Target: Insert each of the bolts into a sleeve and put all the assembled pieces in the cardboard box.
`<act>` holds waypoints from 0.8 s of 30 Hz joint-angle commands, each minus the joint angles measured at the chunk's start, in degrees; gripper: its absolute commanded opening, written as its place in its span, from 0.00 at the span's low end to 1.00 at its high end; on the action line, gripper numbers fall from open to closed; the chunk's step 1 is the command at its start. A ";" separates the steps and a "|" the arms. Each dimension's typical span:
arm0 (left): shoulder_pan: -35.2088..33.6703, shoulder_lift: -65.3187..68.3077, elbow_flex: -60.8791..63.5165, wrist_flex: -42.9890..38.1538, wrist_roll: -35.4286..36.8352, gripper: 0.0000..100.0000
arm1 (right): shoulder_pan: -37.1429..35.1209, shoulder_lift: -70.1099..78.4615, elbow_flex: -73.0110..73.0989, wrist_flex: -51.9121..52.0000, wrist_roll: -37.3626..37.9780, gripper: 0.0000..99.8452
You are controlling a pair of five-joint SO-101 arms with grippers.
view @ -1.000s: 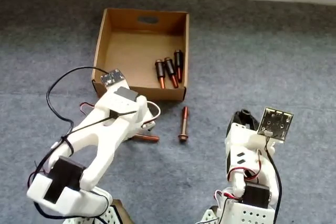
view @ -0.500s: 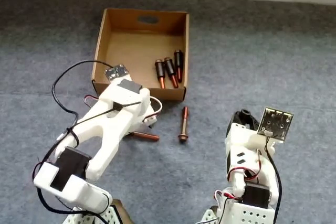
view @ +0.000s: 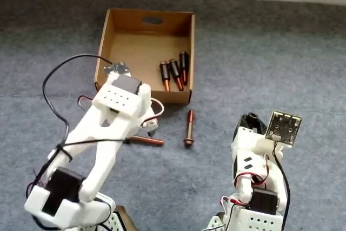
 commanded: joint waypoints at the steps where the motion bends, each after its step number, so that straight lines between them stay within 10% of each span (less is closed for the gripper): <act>1: 0.13 5.14 -0.04 -1.32 -0.18 0.23 | 0.40 -0.48 -0.31 0.31 -0.44 0.01; 24: -0.84 22.46 -13.85 -6.86 -0.26 0.23 | 0.40 -0.48 -0.31 0.31 -0.35 0.01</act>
